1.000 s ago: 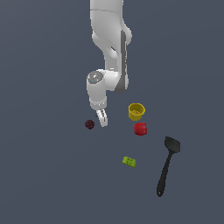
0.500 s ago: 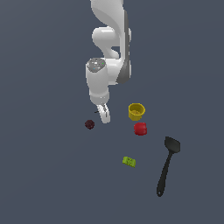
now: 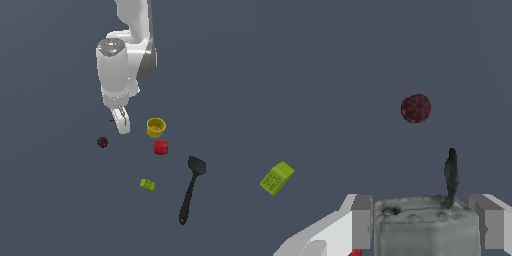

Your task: Pick up a designated object from a clutter of objects.

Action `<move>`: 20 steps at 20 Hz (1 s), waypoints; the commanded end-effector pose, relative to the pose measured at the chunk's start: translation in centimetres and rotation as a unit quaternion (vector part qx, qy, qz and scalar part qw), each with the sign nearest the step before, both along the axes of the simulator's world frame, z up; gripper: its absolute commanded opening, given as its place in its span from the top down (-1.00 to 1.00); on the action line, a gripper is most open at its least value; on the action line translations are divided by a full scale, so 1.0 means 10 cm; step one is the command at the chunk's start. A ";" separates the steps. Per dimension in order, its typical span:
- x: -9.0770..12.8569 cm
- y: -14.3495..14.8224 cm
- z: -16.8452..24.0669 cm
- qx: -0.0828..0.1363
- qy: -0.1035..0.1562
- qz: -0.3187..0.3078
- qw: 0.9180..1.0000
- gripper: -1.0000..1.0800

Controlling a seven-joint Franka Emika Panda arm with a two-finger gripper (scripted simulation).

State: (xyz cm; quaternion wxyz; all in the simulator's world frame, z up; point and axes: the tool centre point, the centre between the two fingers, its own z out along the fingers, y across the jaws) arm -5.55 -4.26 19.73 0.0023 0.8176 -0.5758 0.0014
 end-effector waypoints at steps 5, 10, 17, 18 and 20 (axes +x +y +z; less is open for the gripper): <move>0.20 0.12 0.60 0.000 0.000 0.000 1.000 1.00; 0.36 0.21 1.02 0.001 0.000 0.001 1.000 1.00; 0.52 0.30 1.43 0.002 0.000 0.002 1.000 1.00; 0.54 0.31 1.47 0.002 0.000 0.002 1.000 1.00; 0.57 0.32 1.53 0.003 0.000 0.002 1.000 1.00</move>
